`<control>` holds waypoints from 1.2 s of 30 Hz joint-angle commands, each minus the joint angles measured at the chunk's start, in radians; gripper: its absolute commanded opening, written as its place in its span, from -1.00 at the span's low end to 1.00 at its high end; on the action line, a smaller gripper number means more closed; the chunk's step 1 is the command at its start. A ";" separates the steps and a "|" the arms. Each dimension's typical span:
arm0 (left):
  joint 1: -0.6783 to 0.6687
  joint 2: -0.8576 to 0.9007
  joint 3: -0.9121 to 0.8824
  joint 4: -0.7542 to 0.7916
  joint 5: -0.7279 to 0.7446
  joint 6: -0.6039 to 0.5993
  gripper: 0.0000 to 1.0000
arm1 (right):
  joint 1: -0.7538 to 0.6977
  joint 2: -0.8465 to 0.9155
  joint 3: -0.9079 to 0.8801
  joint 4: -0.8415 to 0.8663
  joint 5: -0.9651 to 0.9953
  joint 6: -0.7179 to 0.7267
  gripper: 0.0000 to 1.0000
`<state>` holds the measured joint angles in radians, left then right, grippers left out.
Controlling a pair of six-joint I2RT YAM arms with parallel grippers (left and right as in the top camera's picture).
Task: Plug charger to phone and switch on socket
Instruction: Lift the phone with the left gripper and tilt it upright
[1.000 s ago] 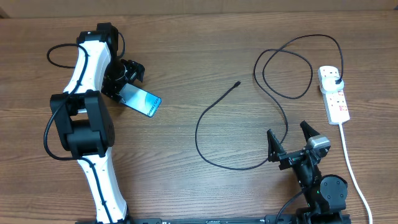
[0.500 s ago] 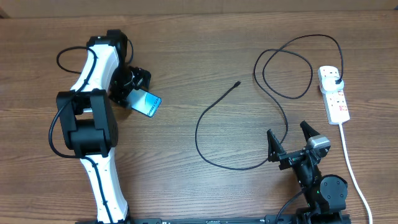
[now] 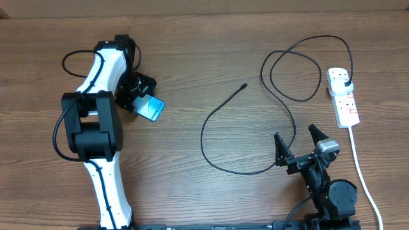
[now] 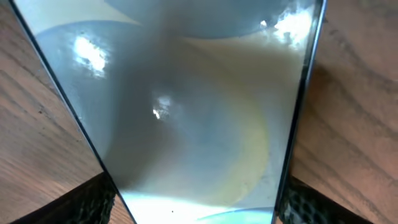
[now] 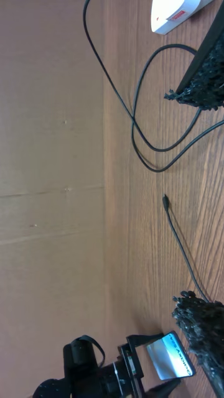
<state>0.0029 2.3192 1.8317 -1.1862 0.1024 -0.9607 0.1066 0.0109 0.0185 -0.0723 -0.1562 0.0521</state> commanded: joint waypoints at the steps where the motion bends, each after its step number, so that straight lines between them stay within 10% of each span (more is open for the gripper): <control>1: -0.032 0.016 -0.025 0.041 -0.051 0.088 0.54 | 0.005 -0.008 -0.011 0.003 0.006 0.003 0.99; 16: -0.216 0.016 -0.025 0.063 -0.061 0.539 0.68 | 0.005 -0.008 -0.011 0.003 0.006 0.003 1.00; 36: -0.290 0.016 -0.025 0.064 -0.069 0.796 0.64 | 0.005 -0.008 -0.011 0.003 0.006 0.003 1.00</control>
<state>-0.2565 2.3142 1.8301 -1.1286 0.0048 -0.2222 0.1062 0.0109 0.0185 -0.0723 -0.1562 0.0521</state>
